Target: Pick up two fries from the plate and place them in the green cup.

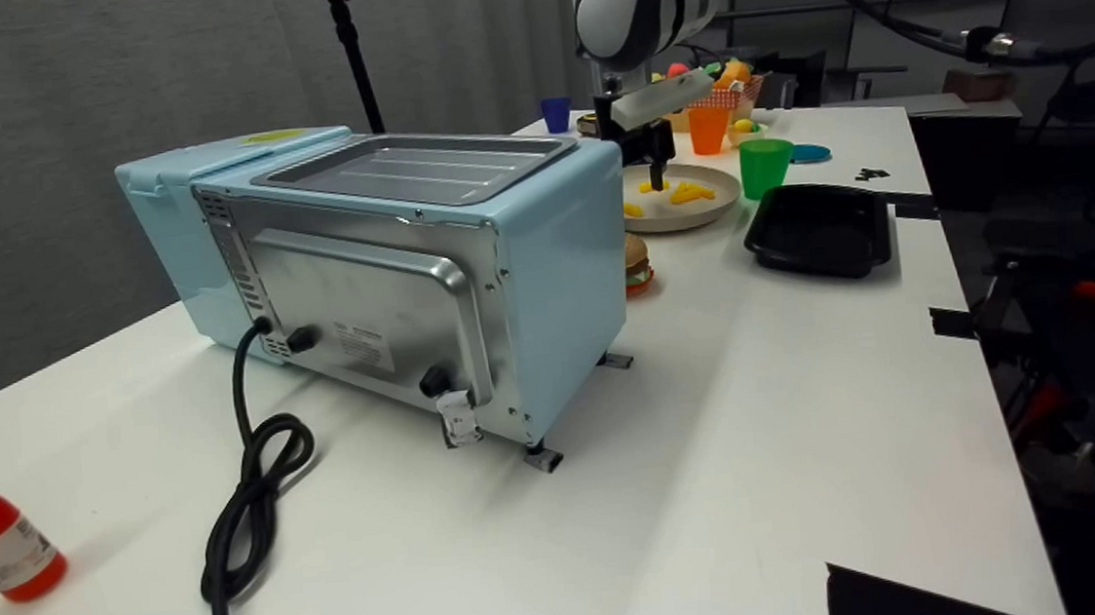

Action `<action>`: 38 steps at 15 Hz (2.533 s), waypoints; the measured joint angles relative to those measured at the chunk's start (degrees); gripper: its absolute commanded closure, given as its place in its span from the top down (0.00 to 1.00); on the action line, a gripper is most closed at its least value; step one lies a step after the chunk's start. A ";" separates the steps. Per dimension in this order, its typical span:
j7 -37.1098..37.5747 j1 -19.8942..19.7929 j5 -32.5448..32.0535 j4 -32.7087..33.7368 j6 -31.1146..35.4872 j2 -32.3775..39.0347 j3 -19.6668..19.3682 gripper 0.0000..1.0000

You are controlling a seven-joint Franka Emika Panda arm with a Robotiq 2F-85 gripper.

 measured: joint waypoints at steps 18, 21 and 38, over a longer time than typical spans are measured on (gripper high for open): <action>-0.74 0.16 0.00 2.75 -0.15 -0.85 -1.41 0.03; -1.94 0.15 0.00 0.42 -0.61 -5.28 -2.29 0.03; -4.80 -4.09 -4.59 -16.87 -1.59 -21.27 -6.69 0.03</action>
